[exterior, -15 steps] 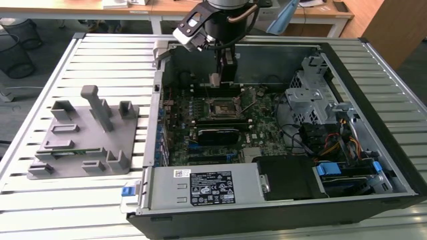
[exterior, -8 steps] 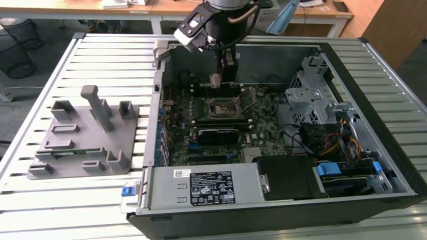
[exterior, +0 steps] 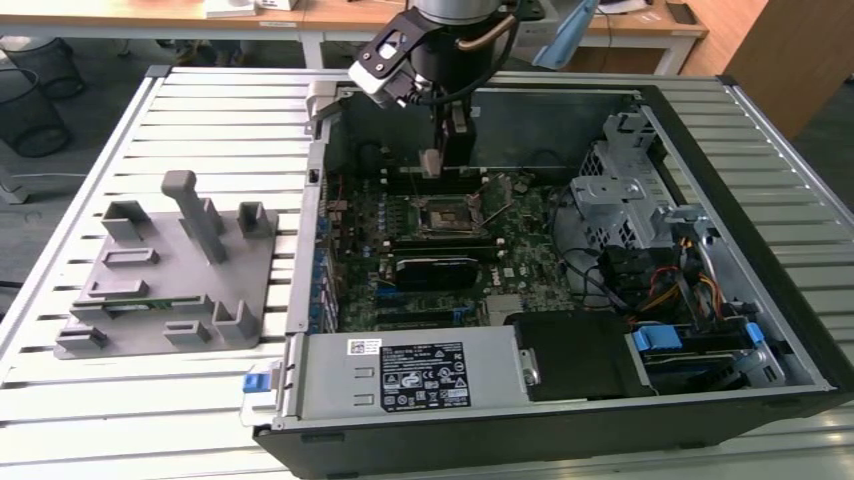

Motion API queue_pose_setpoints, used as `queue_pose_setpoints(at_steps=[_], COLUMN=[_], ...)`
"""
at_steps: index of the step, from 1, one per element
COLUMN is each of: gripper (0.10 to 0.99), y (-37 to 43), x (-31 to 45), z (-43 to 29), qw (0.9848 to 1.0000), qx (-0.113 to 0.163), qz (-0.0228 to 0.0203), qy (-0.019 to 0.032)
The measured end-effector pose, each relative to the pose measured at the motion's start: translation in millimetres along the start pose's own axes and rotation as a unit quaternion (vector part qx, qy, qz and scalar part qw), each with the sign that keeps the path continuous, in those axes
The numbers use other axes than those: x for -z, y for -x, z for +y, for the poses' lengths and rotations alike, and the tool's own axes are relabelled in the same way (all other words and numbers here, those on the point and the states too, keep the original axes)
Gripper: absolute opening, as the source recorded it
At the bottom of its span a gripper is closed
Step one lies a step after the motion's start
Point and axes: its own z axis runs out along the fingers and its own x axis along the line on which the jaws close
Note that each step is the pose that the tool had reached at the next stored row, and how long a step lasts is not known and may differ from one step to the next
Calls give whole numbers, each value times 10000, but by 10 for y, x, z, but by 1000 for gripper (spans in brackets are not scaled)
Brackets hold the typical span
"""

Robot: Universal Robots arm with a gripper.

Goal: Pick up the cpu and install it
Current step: 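Place the cpu into insertion slot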

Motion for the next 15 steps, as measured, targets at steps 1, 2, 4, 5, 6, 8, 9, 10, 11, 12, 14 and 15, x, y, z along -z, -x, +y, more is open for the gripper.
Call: queue_pose_setpoints(at_steps=[1,2,4,5,6,8,9,10,11,12,14,15], gripper=[541,541,541,541,541,541,541,541,541,541,541,541], y=[0,0,0,0,0,0,-1,-1,-4,-11,-37,-56], x=[-3,-6,-14,-21,-30,-54,-67,-78,-89,-97,-114,-120], z=[0,-1,0,-1,-1,-2,-1,-1,1,7,24,33], qw=[10000,10000,10000,10000,10000,10000,10000,10000,10000,10000,10000,10000], qx=[0,-1,-2,-3,-4,-13,-20,-24,-24,-24,-27,-28], qz=[6,18,49,61,65,65,65,65,64,64,66,64], qy=[0,0,2,2,3,2,2,2,2,2,3,2])
